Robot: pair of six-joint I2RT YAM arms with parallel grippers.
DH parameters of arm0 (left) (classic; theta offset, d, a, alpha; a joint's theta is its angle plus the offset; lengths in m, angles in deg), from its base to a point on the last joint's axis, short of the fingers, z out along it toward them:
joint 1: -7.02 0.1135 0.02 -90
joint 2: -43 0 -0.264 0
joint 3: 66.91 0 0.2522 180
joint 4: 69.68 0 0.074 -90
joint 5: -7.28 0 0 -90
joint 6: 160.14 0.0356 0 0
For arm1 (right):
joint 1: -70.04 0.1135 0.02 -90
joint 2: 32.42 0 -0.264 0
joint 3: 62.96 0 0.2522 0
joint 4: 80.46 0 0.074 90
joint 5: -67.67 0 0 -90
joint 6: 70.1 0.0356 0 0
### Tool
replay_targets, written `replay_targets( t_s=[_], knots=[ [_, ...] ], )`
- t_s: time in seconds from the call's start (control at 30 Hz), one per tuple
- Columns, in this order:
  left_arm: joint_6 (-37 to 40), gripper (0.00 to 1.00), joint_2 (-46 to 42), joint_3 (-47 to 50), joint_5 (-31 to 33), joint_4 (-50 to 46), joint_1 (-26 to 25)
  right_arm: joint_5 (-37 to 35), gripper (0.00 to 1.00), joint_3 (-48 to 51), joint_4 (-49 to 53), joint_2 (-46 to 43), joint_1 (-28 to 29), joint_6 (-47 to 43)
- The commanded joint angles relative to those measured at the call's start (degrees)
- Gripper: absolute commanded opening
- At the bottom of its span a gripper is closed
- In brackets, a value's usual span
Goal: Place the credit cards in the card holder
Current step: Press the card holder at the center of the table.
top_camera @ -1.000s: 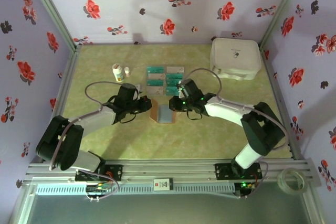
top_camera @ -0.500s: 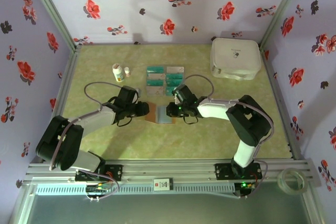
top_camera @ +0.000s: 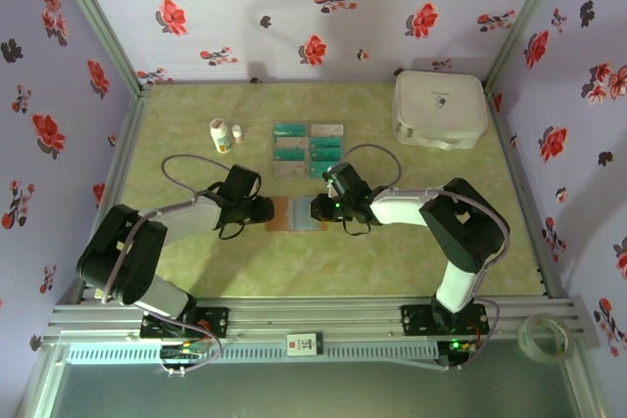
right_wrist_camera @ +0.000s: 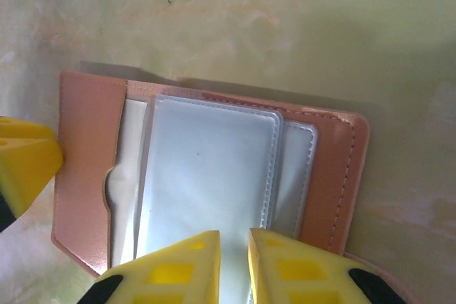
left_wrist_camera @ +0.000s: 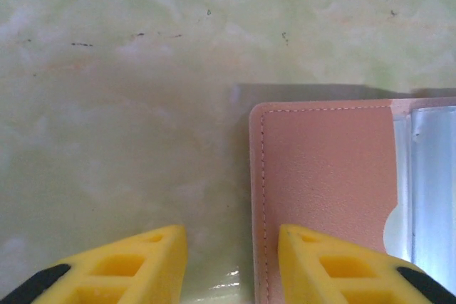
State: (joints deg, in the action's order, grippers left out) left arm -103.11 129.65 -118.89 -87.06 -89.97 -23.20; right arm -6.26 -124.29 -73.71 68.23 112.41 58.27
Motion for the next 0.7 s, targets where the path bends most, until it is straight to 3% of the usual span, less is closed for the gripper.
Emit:
replay_targets(
  t_s=[0.0, 0.37, 0.67],
  knots=[
    [1.85, 0.40, 2.60, -1.08, 3.42, -3.09, -0.02, -0.10, 0.20, 1.25, 0.23, 0.77, -0.19, 1.28],
    [3.57, 0.58, 0.67, -2.79, 3.97, -5.81, 0.45, 1.85, 0.39, -0.78, 3.62, -3.39, -0.26, 0.69],
    [1.63, 0.62, -7.50, -7.34, 3.57, -12.24, 1.47, 0.19, 0.49, -3.87, 8.94, -8.91, -1.52, -0.42]
  ],
)
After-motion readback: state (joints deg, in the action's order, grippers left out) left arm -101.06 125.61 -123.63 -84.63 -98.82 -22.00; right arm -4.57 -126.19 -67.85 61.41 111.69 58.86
